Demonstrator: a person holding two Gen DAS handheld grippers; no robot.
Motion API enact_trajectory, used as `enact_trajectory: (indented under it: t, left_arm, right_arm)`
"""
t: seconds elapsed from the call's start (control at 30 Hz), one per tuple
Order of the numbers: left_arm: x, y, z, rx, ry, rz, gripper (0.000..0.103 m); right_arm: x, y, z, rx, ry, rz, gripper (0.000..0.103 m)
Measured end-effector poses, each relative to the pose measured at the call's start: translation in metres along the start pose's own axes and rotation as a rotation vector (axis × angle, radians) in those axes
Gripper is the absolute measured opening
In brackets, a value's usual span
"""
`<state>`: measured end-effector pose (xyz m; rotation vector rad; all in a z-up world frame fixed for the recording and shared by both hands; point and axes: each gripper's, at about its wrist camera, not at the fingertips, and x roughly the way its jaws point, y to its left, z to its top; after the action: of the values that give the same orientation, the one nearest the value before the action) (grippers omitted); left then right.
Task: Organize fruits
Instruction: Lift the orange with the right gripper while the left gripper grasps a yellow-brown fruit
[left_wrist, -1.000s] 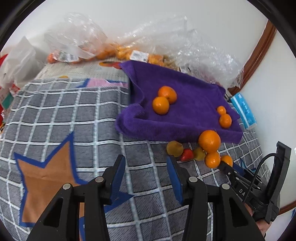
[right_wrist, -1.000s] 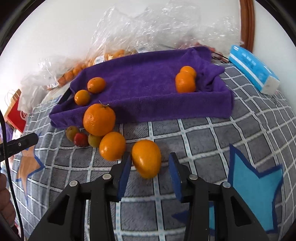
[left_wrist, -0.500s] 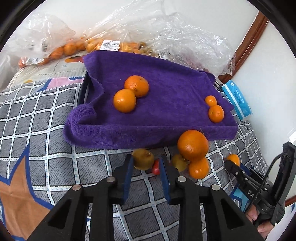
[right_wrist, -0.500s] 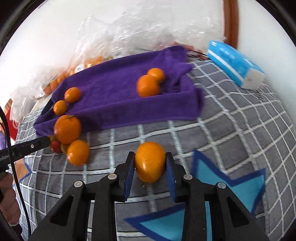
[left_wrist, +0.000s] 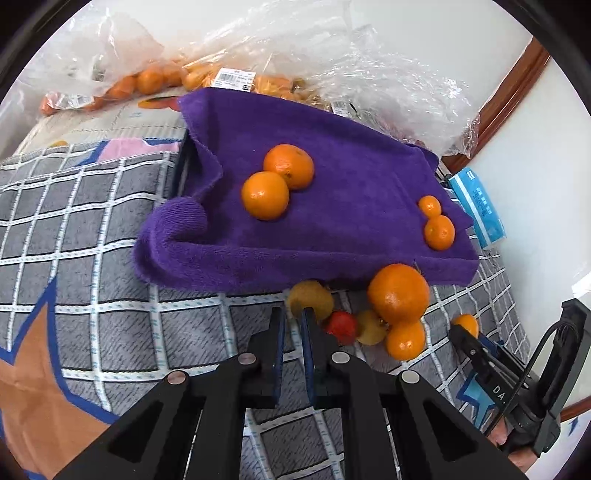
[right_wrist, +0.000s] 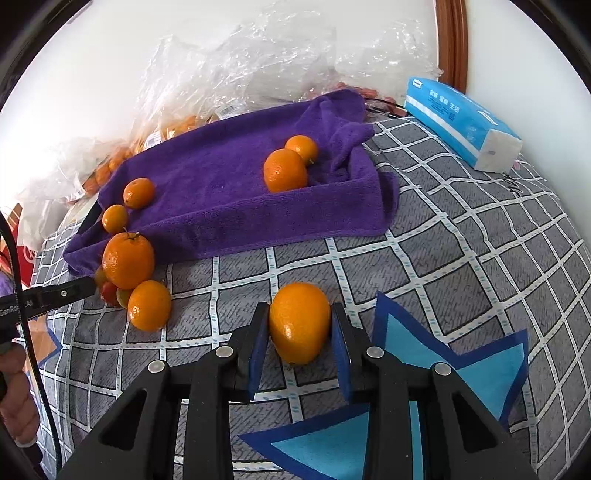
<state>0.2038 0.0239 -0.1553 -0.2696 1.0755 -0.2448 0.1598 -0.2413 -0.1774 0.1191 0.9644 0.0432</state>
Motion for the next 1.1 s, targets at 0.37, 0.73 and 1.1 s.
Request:
enact_trajectory:
  t: [0.37, 0.73, 1.1]
  left_arm:
    - [0.01, -0.01, 0.008, -0.002, 0.008, -0.035, 0.025]
    - [0.022, -0.009, 0.011, -0.042, 0.03, -0.055, 0.027]
    - [-0.022, -0.007, 0.006, -0.015, -0.044, -0.02, 0.027]
  right_arm:
    - [0.003, -0.001, 0.004, -0.001, 0.005, 0.0, 0.032]
    - [0.003, 0.001, 0.005, -0.018, 0.01, -0.009, 0.032]
    - [-0.016, 0.004, 0.006, -0.01, -0.017, -0.016, 0.032]
